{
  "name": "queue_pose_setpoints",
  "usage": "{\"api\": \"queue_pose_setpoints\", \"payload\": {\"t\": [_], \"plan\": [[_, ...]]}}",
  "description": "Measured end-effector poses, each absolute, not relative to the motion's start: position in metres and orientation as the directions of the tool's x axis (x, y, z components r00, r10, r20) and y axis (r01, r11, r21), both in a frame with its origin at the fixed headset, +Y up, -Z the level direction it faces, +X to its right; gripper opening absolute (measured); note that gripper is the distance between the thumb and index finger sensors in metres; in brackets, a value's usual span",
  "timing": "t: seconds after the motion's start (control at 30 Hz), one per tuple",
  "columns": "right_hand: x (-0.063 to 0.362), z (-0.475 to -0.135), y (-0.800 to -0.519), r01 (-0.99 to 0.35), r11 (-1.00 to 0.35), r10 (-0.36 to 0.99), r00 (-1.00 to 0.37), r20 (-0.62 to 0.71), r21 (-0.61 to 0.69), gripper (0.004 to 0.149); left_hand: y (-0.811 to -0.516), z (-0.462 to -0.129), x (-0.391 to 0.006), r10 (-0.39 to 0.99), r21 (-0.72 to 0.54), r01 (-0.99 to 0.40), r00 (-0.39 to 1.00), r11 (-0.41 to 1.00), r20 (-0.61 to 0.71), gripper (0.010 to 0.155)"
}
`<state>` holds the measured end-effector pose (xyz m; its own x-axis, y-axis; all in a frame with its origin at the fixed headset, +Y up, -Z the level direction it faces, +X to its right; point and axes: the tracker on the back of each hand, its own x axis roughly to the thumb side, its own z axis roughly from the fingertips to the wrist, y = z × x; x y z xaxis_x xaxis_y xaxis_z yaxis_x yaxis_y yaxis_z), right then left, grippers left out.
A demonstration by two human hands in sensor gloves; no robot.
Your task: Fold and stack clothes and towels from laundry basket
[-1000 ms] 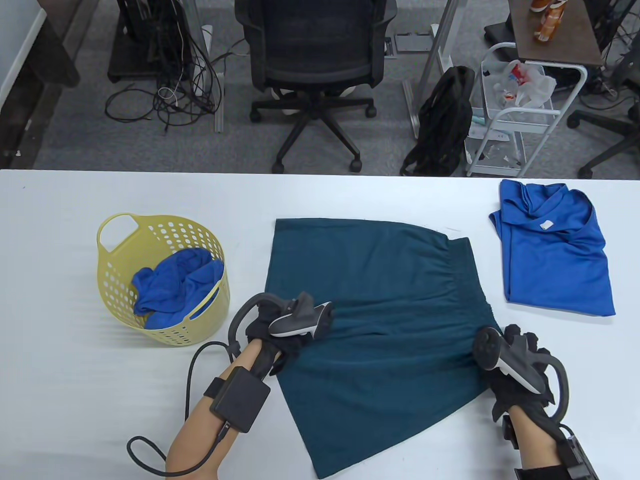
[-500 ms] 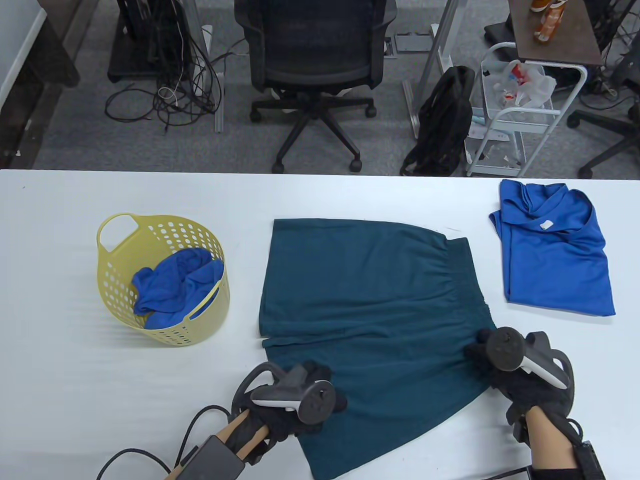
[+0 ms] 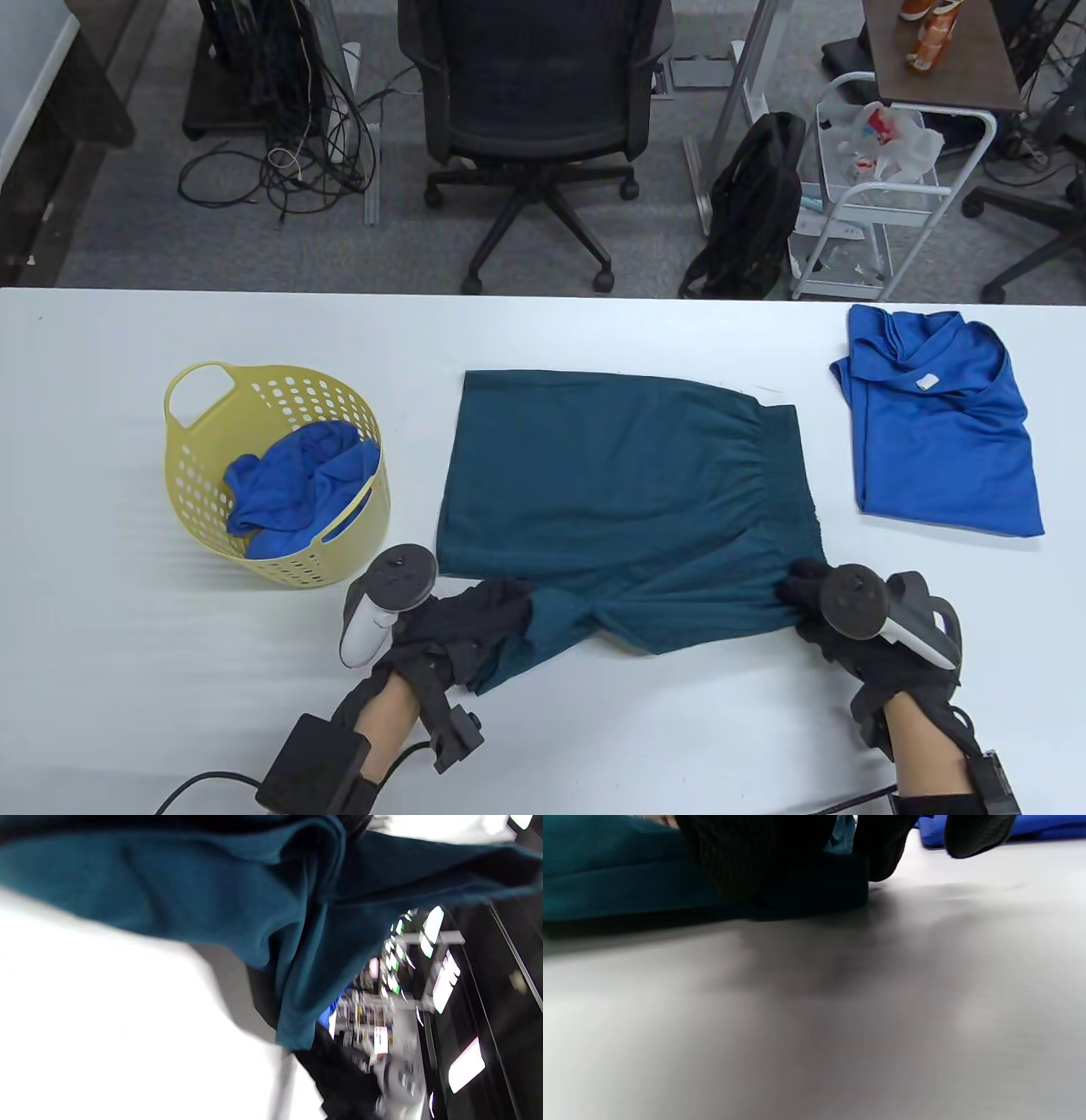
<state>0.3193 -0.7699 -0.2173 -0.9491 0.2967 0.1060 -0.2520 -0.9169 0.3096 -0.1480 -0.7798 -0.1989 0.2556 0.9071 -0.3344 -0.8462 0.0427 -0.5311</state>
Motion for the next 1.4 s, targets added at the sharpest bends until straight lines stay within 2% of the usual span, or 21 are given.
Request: {"api": "queue_pose_setpoints", "payload": {"t": [0.07,0.2,0.23,0.3,0.37,0.4,0.5,0.57,0.63,0.7,0.73,0.77,0.83,0.9,0.97,1.07,1.13,1.2,1.27,1.33,1.4], "plan": [[0.323,-0.218,-0.769,-0.346,-0.896,0.383,-0.919,0.093,0.278,0.041,-0.78,-0.2,-0.162,0.863,-0.505,-0.858,0.325,0.096,-0.388,0.059],[0.326,-0.22,-0.771,-0.352,-0.885,0.392,-0.917,0.077,0.305,0.042,-0.76,-0.202,-0.175,0.759,-0.422,-0.768,0.607,0.482,-0.237,0.07],[0.325,-0.22,-0.771,-0.35,-0.885,0.391,-0.917,0.079,0.308,0.042,-0.751,-0.201,-0.171,0.667,-0.391,-0.671,0.725,0.629,-0.172,0.072],[0.326,-0.221,-0.771,-0.342,-0.88,0.385,-0.92,0.075,0.33,0.043,-0.738,-0.201,-0.161,0.472,-0.343,-0.47,0.878,0.813,-0.083,0.075],[0.327,-0.221,-0.771,-0.346,-0.867,0.393,-0.917,0.064,0.359,0.047,-0.729,-0.205,-0.144,0.288,-0.258,-0.283,0.957,0.924,-0.019,0.072],[0.328,-0.221,-0.772,-0.353,-0.857,0.401,-0.914,0.055,0.375,0.05,-0.728,-0.211,-0.132,0.211,-0.234,-0.198,0.977,0.952,0.031,0.071],[0.33,-0.22,-0.772,-0.348,-0.833,0.403,-0.914,0.041,0.431,0.058,-0.74,-0.238,-0.101,0.078,-0.3,-0.023,0.982,0.954,0.172,0.076],[0.33,-0.219,-0.772,-0.298,-0.818,0.364,-0.931,0.041,0.491,0.066,-0.752,-0.255,-0.09,0.015,-0.363,0.051,0.984,0.931,0.175,0.078],[0.328,-0.217,-0.771,-0.189,-0.835,0.255,-0.965,0.06,0.516,0.073,-0.765,-0.269,-0.085,-0.023,-0.449,0.092,0.987,0.889,0.157,0.078],[0.324,-0.216,-0.771,-0.109,-0.862,0.173,-0.981,0.084,0.496,0.073,-0.777,-0.273,-0.085,-0.02,-0.532,0.093,0.99,0.842,0.141,0.069],[0.322,-0.216,-0.771,-0.088,-0.875,0.15,-0.984,0.094,0.476,0.07,-0.775,-0.272,-0.088,0.0,-0.509,0.073,0.99,0.858,0.143,0.064],[0.32,-0.216,-0.771,-0.069,-0.899,0.127,-0.986,0.107,0.433,0.066,-0.772,-0.27,-0.091,0.031,-0.423,0.031,0.99,0.906,0.141,0.051],[0.321,-0.217,-0.771,-0.079,-0.943,0.123,-0.985,0.12,0.323,0.054,-0.756,-0.258,-0.102,0.126,-0.349,-0.062,0.978,0.935,0.165,0.048],[0.327,-0.218,-0.769,-0.193,-0.932,0.232,-0.968,0.099,0.306,0.045,-0.742,-0.247,-0.114,0.256,-0.319,-0.192,0.951,0.928,0.173,0.048],[0.338,-0.218,-0.764,-0.392,-0.875,0.43,-0.899,0.082,0.284,0.045,-0.725,-0.23,-0.132,0.487,-0.281,-0.428,0.852,0.859,0.192,0.047],[0.353,-0.216,-0.756,-0.664,-0.745,0.666,-0.734,0.13,0.069,0.045,-0.712,-0.211,-0.155,0.732,-0.278,-0.679,0.651,0.68,0.2,0.043],[0.358,-0.215,-0.754,-0.798,-0.602,0.791,-0.589,0.167,0.037,0.045,-0.709,-0.202,-0.168,0.82,-0.232,-0.789,0.523,0.569,0.234,0.041],[0.359,-0.216,-0.756,-0.861,-0.503,0.856,-0.485,0.179,0.071,0.044,-0.707,-0.2,-0.173,0.824,-0.242,-0.79,0.517,0.563,0.231,0.043],[0.356,-0.217,-0.759,-0.874,-0.472,0.875,-0.447,0.189,0.119,0.044,-0.704,-0.198,-0.175,0.756,-0.284,-0.701,0.614,0.655,0.227,0.055],[0.352,-0.218,-0.759,-0.819,-0.55,0.833,-0.525,0.176,0.161,0.045,-0.706,-0.197,-0.174,0.685,-0.321,-0.615,0.702,0.72,0.192,0.063],[0.351,-0.22,-0.754,-0.733,-0.639,0.769,-0.62,0.159,0.234,0.047,-0.71,-0.197,-0.172,0.686,-0.409,-0.582,0.705,0.703,0.177,0.056]]}}
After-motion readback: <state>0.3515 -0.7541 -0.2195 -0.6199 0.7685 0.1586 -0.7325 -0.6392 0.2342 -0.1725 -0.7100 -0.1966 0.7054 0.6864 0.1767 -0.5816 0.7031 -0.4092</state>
